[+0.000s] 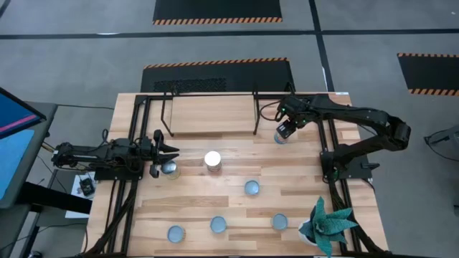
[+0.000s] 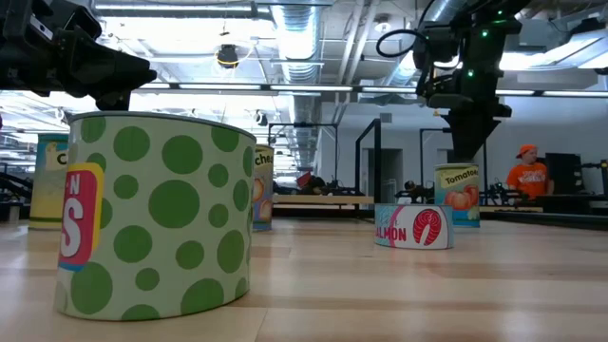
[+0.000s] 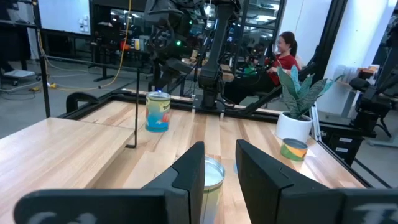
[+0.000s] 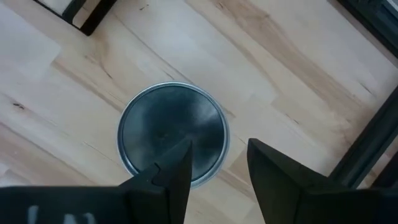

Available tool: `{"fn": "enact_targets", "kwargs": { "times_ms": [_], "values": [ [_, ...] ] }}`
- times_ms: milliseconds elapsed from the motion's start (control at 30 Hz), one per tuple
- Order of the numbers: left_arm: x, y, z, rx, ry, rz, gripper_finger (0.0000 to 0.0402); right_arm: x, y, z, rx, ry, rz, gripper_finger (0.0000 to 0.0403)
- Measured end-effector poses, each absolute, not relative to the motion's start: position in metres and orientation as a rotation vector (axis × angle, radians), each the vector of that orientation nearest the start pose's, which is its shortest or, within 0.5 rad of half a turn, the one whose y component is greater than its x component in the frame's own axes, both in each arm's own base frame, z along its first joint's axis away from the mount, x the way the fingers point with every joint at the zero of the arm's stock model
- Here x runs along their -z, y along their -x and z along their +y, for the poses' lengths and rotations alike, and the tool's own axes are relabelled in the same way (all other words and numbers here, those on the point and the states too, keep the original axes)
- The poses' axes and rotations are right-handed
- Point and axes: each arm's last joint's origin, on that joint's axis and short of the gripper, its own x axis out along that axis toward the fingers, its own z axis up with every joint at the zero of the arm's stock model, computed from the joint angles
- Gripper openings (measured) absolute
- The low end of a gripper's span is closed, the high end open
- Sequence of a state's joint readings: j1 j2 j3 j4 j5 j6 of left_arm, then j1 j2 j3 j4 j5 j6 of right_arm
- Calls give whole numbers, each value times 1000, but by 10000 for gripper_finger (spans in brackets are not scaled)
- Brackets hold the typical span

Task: Pick and place cans onto a shelf
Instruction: Put the canned tomatoes on the shelf

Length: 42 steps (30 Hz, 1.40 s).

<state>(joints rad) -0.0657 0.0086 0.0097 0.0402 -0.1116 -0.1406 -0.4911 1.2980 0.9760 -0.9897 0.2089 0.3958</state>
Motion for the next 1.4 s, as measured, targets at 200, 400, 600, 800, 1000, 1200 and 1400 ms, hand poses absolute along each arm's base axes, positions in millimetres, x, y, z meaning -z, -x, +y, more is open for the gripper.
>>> {"fn": "enact_targets", "kwargs": {
  "times_ms": [200,400,600,800,1000,1200,1400],
  "values": [
    [-170,-97,-3,-43,144,-44,81,-227,-192,-110,860,-519,1214,176],
    [-170,-97,-3,-44,144,-44,81,-218,-189,-110,881,-535,1195,176],
    [-170,-97,-3,-44,146,-44,81,-218,-190,-111,873,-531,1190,160],
    [-170,-97,-3,-44,145,-44,81,-217,-192,-108,856,-549,1188,86],
    [-170,-97,-3,-44,144,-44,81,-217,-195,-104,828,-519,1186,9],
    [-170,-97,-3,-44,144,-44,81,-225,-202,-98,763,-485,1183,5],
    [-170,-97,-3,-44,145,-44,81,-267,-220,-87,652,-441,1112,4]
  ]
}}
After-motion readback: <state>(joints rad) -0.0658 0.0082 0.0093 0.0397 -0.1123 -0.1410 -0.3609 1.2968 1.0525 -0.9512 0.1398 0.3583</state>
